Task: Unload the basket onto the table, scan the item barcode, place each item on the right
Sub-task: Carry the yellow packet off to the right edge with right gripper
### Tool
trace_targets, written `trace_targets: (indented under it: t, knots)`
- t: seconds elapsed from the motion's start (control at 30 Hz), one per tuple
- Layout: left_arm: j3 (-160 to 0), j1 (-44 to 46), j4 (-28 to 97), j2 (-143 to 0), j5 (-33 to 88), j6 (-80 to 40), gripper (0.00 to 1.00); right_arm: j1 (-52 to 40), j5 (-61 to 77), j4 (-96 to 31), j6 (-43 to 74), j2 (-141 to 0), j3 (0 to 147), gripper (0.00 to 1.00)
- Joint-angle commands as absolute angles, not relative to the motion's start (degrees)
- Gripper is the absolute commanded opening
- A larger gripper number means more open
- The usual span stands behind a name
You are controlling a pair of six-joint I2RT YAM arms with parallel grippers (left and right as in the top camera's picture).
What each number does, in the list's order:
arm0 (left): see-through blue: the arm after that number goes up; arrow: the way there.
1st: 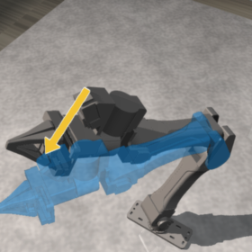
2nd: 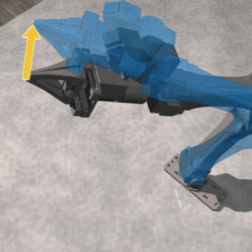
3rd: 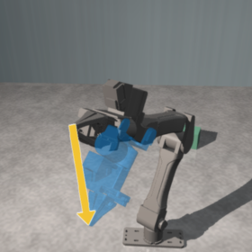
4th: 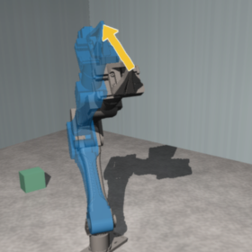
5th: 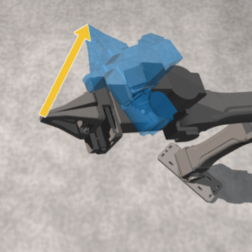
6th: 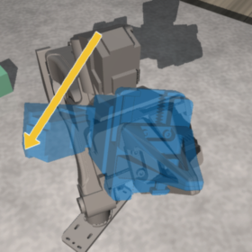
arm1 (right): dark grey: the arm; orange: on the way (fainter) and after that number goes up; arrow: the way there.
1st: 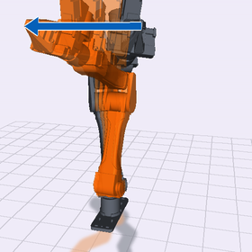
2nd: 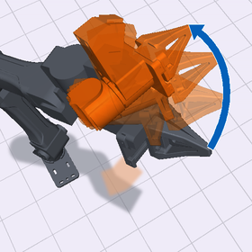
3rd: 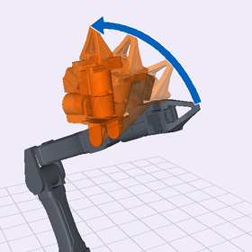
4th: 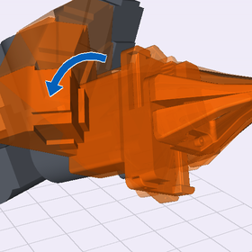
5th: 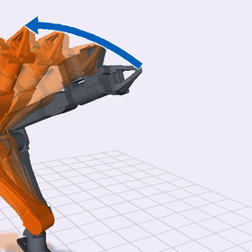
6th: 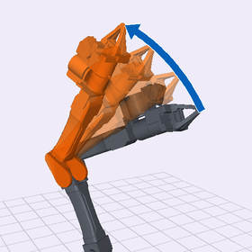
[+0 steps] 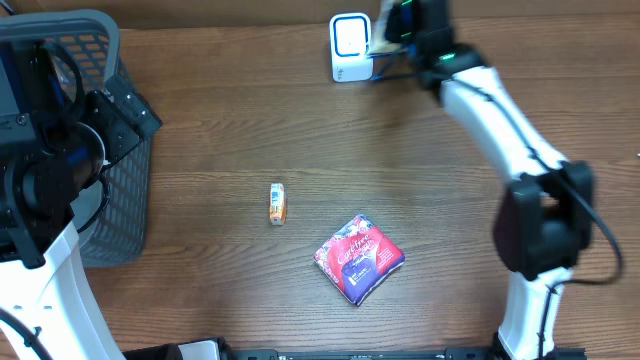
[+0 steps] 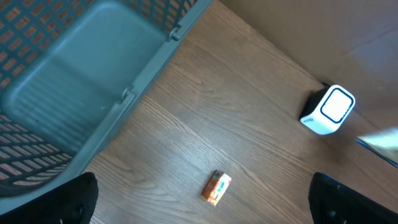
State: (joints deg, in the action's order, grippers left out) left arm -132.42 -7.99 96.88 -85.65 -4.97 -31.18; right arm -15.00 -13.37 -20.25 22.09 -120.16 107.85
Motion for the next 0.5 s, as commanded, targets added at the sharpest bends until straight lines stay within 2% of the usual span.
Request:
trace_targets:
  t: [0.0, 0.27, 0.47]
  knots:
    - [-132.86, -8.27, 96.79, -85.86, -4.86, -30.24, 1.00, -7.16, -23.00, -26.24, 24.47, -114.41, 110.13, 0.04]
    - [-132.86, -8.27, 96.79, -85.86, -4.86, -30.24, 1.00, 13.41, -24.38, -47.18, 31.53, -115.83, 109.84, 0.04]
    - [-132.86, -8.29, 96.79, -85.86, -4.86, -30.24, 1.00, 27.92, -20.73, -53.76, 33.26, -117.82, 109.82, 0.04]
